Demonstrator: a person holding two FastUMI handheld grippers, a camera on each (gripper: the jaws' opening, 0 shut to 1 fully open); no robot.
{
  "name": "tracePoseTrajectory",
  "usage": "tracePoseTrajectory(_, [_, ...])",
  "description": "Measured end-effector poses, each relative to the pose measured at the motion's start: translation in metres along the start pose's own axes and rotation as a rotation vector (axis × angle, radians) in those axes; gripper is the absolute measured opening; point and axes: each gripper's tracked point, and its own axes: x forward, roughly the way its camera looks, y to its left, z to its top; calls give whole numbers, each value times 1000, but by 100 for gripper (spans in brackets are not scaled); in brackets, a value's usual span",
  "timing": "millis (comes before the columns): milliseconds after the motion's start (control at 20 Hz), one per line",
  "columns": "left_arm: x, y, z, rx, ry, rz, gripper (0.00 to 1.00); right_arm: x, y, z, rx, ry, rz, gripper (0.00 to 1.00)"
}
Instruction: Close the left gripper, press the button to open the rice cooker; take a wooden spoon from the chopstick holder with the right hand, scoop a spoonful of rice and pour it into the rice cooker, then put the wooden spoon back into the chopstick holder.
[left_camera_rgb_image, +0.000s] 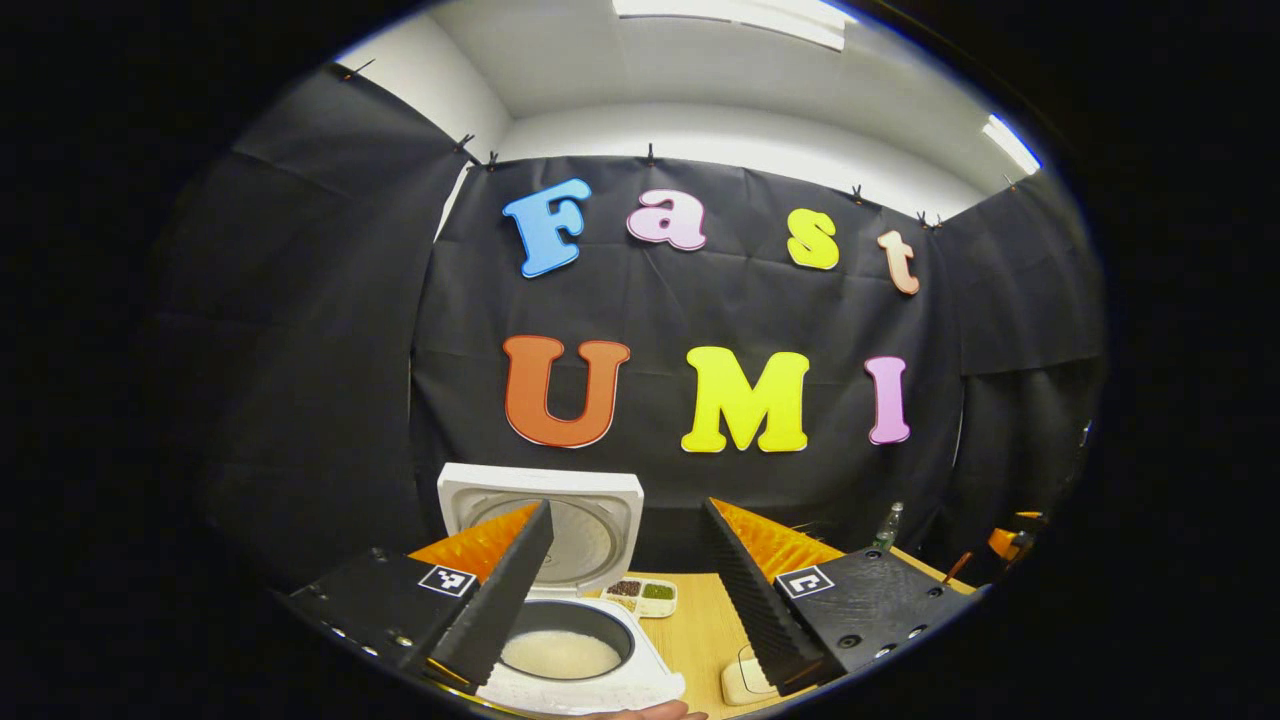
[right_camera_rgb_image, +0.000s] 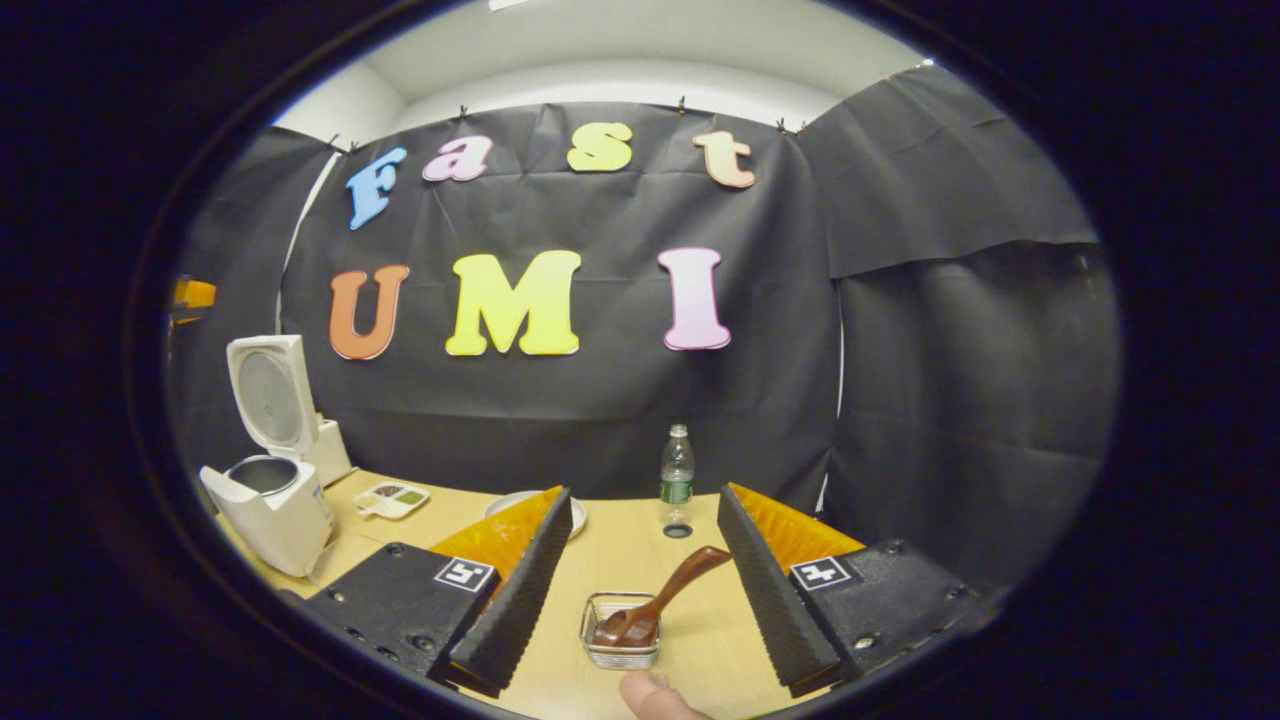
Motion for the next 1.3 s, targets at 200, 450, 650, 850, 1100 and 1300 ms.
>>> tracePoseTrajectory(200, [32, 25, 22, -14, -15, 26, 93, -25, 25, 6, -4, -30, 55, 97])
tracePoseTrajectory(450, [79, 55, 32, -29, -26, 54, 93, -45, 52, 9, -38, -56, 111, 98])
tracePoseTrajectory(650, [126, 75, 17, 12, -5, 84, 93, -53, 59, 2, -49, -53, 117, 99])
tracePoseTrajectory(850, [175, 72, 0, 27, 11, 80, 93, -64, 72, 1, 7, -64, 164, 98])
tracePoseTrajectory(1100, [219, 85, -34, 35, 82, 130, 93, -63, 71, -5, -17, -66, 149, 98])
tracePoseTrajectory(1300, [231, 115, -58, 87, 167, 253, 94, -59, 68, -11, -6, -51, 136, 97])
